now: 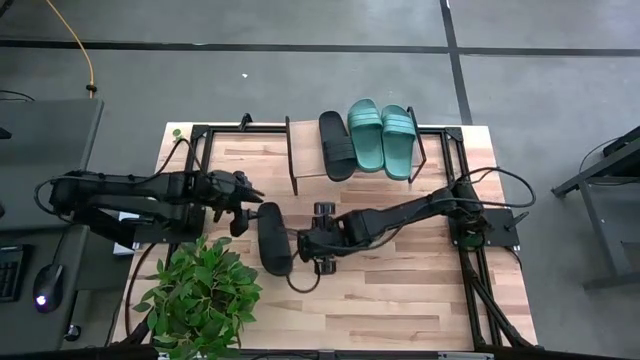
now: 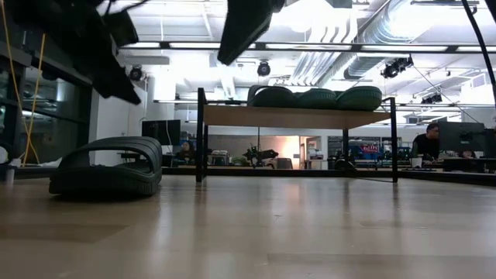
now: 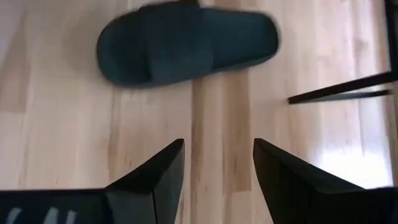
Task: Pick and place slides into the shelf
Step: Put the dark green slipper on the shelf
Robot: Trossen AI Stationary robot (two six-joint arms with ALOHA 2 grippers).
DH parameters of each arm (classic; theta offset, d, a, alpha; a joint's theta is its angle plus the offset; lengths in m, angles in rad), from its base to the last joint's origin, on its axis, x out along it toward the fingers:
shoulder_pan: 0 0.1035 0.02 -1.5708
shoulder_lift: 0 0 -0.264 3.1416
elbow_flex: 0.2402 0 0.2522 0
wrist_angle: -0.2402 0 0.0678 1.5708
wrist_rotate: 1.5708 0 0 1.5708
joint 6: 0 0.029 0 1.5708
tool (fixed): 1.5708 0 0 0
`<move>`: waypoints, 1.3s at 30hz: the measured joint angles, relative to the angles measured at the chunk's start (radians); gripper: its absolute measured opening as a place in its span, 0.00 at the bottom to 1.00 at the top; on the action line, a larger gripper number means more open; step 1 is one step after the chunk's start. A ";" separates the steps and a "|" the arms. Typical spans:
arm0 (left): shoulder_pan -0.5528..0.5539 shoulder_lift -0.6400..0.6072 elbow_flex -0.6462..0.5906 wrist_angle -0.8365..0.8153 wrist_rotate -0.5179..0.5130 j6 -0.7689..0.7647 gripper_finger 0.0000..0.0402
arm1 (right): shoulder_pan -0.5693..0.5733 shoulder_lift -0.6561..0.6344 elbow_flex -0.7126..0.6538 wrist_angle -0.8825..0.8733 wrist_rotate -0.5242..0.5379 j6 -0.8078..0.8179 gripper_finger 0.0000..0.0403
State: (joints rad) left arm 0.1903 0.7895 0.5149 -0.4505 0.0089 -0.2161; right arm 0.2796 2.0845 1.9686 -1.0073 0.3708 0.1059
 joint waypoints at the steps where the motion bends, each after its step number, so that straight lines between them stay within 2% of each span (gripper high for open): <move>1: 0.027 0.000 -0.012 0.007 0.031 0.003 0.52 | 0.006 0.001 -0.010 0.003 0.002 -0.012 0.45; 6: 0.133 0.000 -0.051 0.048 0.190 0.023 0.52 | 0.018 0.000 -0.042 0.018 -0.006 -0.060 0.45; 10: 0.165 0.009 -0.072 0.055 0.277 0.026 0.52 | 0.014 -0.001 -0.042 0.031 -0.005 -0.060 0.45; 26: 0.163 0.221 -0.111 0.222 0.402 0.027 0.52 | 0.008 -0.001 -0.042 0.040 -0.006 -0.062 0.45; 39: 0.163 0.316 -0.111 0.242 0.460 0.025 0.52 | 0.008 -0.001 -0.042 0.040 -0.006 -0.062 0.45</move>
State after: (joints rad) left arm 0.3531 1.1054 0.4042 -0.2086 0.4688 -0.1913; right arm 0.2878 2.0838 1.9270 -0.9672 0.3645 0.0441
